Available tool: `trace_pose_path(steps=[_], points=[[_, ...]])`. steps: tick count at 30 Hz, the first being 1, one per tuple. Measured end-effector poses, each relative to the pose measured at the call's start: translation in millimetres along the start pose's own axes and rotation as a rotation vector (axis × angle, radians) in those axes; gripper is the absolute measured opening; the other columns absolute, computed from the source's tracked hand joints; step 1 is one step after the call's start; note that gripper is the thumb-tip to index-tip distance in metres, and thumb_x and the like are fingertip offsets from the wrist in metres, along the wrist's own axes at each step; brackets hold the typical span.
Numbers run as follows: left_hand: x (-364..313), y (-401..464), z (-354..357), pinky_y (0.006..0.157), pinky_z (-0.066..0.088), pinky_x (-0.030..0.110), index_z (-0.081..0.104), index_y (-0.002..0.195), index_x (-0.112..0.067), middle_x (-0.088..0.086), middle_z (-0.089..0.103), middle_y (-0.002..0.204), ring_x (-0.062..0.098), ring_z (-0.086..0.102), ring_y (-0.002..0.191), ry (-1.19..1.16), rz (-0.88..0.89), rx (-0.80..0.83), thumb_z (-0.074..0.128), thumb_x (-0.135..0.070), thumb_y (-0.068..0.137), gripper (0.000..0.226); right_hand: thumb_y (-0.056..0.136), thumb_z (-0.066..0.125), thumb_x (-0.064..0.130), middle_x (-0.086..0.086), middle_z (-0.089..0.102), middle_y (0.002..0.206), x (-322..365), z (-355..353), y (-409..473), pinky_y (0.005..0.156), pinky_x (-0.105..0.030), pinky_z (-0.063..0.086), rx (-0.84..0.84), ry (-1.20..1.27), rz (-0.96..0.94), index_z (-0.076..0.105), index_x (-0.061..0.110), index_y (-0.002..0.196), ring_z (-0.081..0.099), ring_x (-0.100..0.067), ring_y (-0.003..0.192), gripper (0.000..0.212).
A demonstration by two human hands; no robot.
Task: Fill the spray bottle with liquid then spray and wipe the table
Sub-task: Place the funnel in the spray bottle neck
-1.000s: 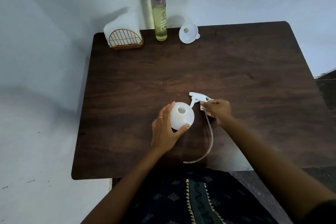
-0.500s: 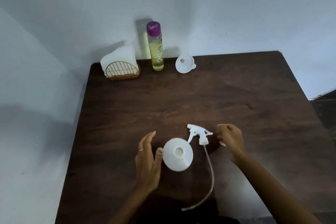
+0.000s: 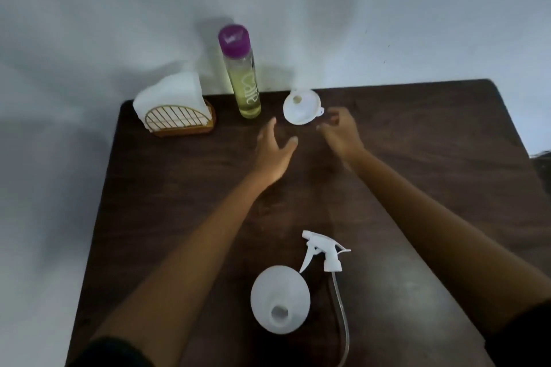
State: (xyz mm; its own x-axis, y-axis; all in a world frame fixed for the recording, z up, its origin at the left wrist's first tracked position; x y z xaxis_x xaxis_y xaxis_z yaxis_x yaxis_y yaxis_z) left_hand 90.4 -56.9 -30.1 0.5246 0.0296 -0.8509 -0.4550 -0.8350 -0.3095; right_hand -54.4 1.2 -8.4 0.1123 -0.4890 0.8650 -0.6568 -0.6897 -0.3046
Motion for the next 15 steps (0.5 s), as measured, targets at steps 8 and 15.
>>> trace_pose_path(steps=[8, 15], points=[[0, 49, 21, 0.116, 0.028, 0.044, 0.007, 0.153, -0.021, 0.005, 0.024, 0.158, 0.025, 0.026, 0.144, -0.005, -0.044, 0.091, 0.058, -0.027, 0.090, 0.081, 0.071, 0.059, 0.031, -0.001, 0.040, 0.145, -13, 22, 42, 0.109, -0.052, 0.034, 0.176, -0.112, 0.032, 0.025, 0.029, 0.145, 0.037, -0.027, 0.134, 0.082], [-3, 22, 19, 0.113, 0.032, 0.043, 0.015, 0.152, -0.025, 0.005, 0.034, 0.152, 0.022, 0.034, 0.138, -0.051, 0.018, 0.013, 0.057, -0.020, 0.089, 0.076, 0.081, 0.060, 0.023, 0.000, 0.053, 0.132, -9, 7, 11, 0.104, -0.040, 0.044, 0.179, 0.009, -0.036, 0.036, 0.022, 0.141, 0.050, -0.017, 0.121, 0.064]])
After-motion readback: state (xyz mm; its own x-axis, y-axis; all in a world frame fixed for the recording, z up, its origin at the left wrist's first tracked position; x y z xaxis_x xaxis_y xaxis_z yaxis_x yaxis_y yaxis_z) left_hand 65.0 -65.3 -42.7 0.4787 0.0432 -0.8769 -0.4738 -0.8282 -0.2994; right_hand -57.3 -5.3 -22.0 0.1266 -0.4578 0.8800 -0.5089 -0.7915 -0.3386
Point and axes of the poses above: each hand's wrist, its own y-axis towards the middle knuckle, its own z-axis out of the palm, x = y × z, the point moved 1 cm from there along y, towards the middle knuckle
